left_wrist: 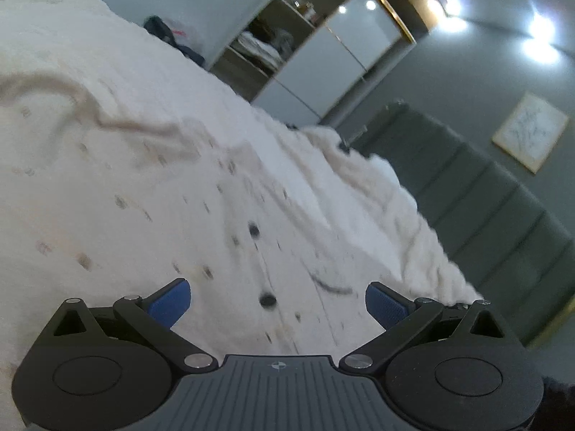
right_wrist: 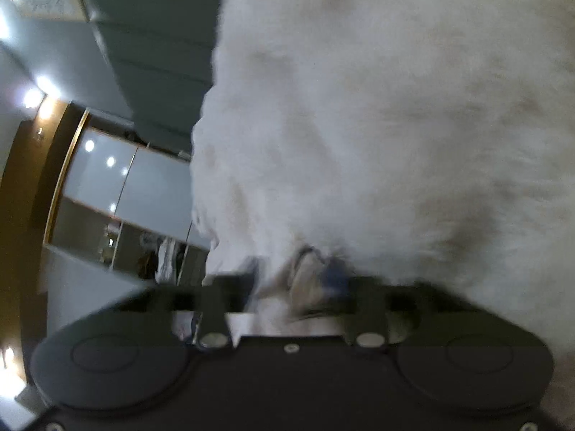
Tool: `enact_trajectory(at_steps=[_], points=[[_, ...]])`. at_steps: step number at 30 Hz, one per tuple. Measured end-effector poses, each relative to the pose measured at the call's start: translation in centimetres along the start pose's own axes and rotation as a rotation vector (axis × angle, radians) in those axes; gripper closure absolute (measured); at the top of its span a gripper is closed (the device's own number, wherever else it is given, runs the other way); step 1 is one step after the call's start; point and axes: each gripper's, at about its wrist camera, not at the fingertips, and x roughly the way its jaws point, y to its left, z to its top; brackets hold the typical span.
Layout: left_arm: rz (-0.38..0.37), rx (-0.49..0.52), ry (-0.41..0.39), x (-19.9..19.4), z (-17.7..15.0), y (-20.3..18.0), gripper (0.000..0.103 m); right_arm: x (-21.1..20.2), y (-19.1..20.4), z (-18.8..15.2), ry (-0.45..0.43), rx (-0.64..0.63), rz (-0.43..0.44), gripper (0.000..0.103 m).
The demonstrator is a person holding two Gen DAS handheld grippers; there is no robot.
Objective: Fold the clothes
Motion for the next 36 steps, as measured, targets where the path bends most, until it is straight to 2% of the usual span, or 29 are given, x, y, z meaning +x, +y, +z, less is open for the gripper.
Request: enact_trajectory(at_steps=[1,5,7,8,9,10,11,13,14,15,16,19,21,22,24,25,26,27,28,29,30,31,33,34,36], points=[[0.018,0.025,-0.008,-0.6,0.5,0.1,0.000,0.0,0.8,0.0,-0.006,-0.025,0.013,0.102],[0.083,0.118,-0.055,-3.3,2.0,0.9,0.000,-0.2,9.2,-0.1,-0.030,-0.149,0.112,0.102],[0.106,0.122,-0.094,-4.5,2.4,1.8,0.000,-0.7,15.9,-2.7,-0.011,-0.255,0.188,0.102],[0.120,0.117,-0.119,-5.1,2.5,2.4,0.000,-0.9,16.2,-2.6,-0.008,-0.266,0.196,0.102],[0.159,0.121,-0.165,-6.0,2.4,3.0,0.000,-0.8,19.7,-4.2,0.010,-0.318,0.232,0.102],[0.189,0.126,-0.205,-6.6,2.2,3.4,0.000,-0.6,21.5,-4.7,0.021,-0.342,0.251,0.102],[0.193,0.120,-0.236,-7.1,1.9,3.7,0.000,-0.5,24.4,-6.0,0.041,-0.379,0.280,0.102],[0.179,0.098,-0.268,-7.8,1.4,4.4,0.000,-0.6,30.0,-10.2,0.088,-0.470,0.340,0.102],[0.172,0.085,-0.274,-8.0,1.4,4.6,0.000,-0.5,30.7,-10.6,0.095,-0.485,0.348,0.102],[0.170,0.077,-0.278,-8.1,1.3,4.7,0.000,-0.8,32.9,-13.6,0.124,-0.542,0.376,0.102],[0.159,0.076,-0.288,-8.3,1.5,4.7,0.000,-1.3,33.8,-14.9,0.138,-0.566,0.389,0.102],[0.123,0.092,-0.326,-9.1,2.2,4.4,0.000,-3.1,38.0,-24.3,0.219,-0.704,0.439,0.102],[0.121,0.110,-0.347,-9.6,2.5,4.3,0.000,-4.1,40.0,-28.6,0.251,-0.781,0.438,0.102],[0.114,0.099,-0.351,-9.7,2.6,4.4,0.000,-5.4,41.2,-33.0,0.272,-0.859,0.433,0.102],[0.096,0.067,-0.360,-9.7,2.9,4.7,0.000,-7.5,41.1,-38.5,0.280,-0.969,0.423,0.100],[0.084,0.043,-0.370,-9.9,3.0,5.1,0.000,-9.2,40.9,-41.0,0.284,-1.016,0.416,0.095],[0.073,0.019,-0.381,-10.2,3.2,5.4,0.000,-10.7,39.8,-45.1,0.309,-1.091,0.404,0.088],[0.068,0.005,-0.390,-10.4,3.3,5.6,0.000,-11.6,38.3,-49.8,0.376,-1.174,0.399,0.083],[0.069,-0.001,-0.396,-10.6,3.5,5.7,0.000,-12.1,36.9,-54.0,0.458,-1.245,0.386,0.067],[0.067,-0.007,-0.400,-10.7,3.6,5.8,0.000,-12.2,36.9,-56.1,0.511,-1.279,0.371,0.061],[0.066,-0.011,-0.403,-10.7,3.6,5.9,0.000,-12.5,36.4,-57.9,0.582,-1.305,0.353,0.062],[0.067,-0.014,-0.405,-10.8,3.6,6.0,0.000,-13.4,36.0,-58.3,0.623,-1.279,0.354,0.063],[0.063,-0.014,-0.401,-10.8,3.6,5.9,0.000,-15.2,35.2,-58.9,0.698,-1.226,0.359,0.056],[0.060,-0.013,-0.398,-10.8,3.6,5.8,0.000,-16.5,35.4,-58.5,0.707,-1.206,0.381,0.048],[0.048,0.002,-0.384,-10.6,3.6,5.6,0.000,-17.2,36.9,-55.2,0.727,-1.201,0.444,0.044]])
